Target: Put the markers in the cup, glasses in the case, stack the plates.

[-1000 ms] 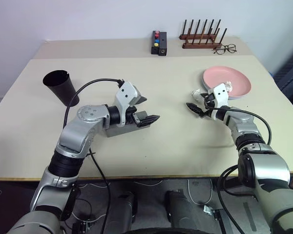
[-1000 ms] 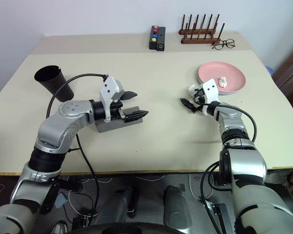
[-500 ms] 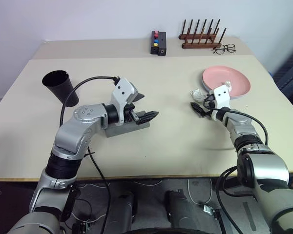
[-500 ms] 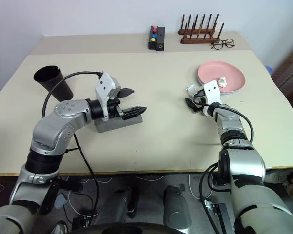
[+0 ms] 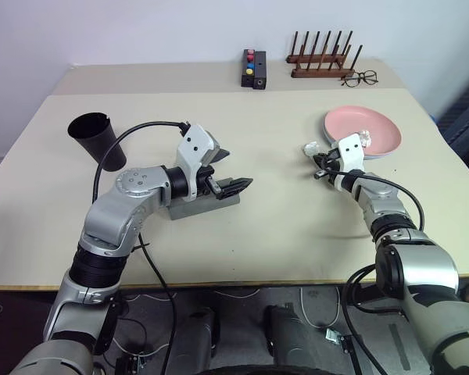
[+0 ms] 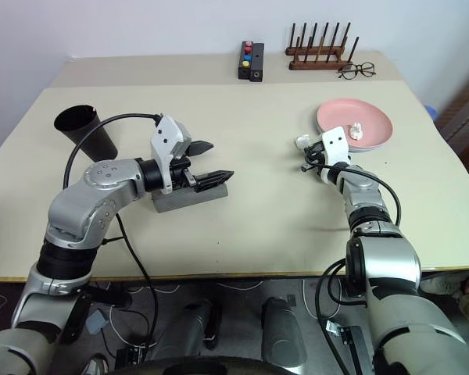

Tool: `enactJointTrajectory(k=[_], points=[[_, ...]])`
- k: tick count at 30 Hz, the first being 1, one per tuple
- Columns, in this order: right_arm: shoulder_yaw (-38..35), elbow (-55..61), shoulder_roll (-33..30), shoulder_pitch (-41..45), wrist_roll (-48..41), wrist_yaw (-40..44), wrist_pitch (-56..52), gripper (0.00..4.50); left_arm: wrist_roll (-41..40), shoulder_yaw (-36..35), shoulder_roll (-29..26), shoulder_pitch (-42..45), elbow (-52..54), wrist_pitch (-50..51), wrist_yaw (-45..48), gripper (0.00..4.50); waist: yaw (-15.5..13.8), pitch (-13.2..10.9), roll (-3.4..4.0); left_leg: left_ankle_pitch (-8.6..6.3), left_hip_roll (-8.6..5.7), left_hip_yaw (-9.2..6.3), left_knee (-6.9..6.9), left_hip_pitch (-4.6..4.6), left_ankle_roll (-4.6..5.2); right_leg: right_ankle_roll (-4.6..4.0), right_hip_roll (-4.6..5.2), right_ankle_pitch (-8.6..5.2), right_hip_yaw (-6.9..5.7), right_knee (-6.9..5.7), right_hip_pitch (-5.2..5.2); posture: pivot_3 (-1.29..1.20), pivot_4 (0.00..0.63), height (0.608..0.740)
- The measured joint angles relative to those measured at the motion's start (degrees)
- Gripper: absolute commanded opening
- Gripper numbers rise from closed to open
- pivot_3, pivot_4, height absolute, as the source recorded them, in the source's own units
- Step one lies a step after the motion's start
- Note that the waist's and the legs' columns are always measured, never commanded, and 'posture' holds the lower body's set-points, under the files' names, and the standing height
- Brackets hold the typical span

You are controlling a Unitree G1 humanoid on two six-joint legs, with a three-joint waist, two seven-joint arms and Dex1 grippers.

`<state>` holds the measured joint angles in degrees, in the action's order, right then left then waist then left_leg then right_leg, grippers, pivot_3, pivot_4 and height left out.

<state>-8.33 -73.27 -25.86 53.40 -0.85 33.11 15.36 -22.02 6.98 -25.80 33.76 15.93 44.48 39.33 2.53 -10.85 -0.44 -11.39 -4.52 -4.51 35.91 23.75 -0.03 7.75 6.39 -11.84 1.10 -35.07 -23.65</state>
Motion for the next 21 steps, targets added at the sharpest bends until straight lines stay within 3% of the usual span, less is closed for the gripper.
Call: enactJointTrajectory(k=[8,21], points=[[-2.8,0.0,-3.4,4.9,-0.7,-4.6,3.8,0.04,0.4,0.1,1.0,0.0,-1.1,-2.3,-0.8,4.50,-0.1,0.0,0.00,0.00,0.00,0.00,0.00,0.00,0.00,-0.01,0.00,0.00,0.00,0.02,0.02,0.00,0.150,0.740],[-2.1,-1.3,-7.0,5.5,1.3,-7.6,2.2,0.04,6.8,1.2,2.9,1.4,-17.6,-20.7,2.6,4.50,0.0,0.0,0.00,0.00,0.00,0.03,-0.06,-0.01,0.01,-0.04,0.01,-0.02,0.02,0.05,0.00,0.00,0.150,0.740]])
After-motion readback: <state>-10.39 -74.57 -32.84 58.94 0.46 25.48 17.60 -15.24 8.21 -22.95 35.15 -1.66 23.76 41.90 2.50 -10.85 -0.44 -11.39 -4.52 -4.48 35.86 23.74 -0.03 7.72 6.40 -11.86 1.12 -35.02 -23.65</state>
